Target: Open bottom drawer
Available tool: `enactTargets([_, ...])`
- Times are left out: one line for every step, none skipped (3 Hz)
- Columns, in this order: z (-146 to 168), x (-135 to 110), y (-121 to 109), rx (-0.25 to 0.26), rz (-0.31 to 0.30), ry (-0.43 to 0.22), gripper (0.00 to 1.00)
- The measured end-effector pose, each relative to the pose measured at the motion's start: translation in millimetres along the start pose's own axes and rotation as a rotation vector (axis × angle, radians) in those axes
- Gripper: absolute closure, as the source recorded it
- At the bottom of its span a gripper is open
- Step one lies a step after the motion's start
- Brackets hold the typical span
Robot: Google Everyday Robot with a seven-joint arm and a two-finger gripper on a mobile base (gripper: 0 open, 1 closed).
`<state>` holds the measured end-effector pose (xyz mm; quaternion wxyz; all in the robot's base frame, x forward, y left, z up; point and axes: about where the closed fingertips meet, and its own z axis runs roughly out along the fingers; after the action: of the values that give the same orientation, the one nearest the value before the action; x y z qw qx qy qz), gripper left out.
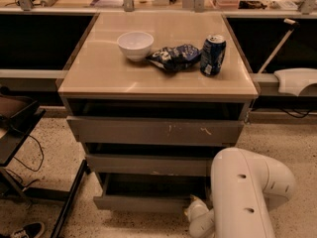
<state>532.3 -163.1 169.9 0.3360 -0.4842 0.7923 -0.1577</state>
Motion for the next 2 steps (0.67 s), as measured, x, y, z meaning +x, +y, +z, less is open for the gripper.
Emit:
enactTargets([-20.2,3.5,19.4,0.006,0.011,0.012,1.0])
enactTargets([-22.2,3.9,19.5,0.006,0.011,0.012,1.0])
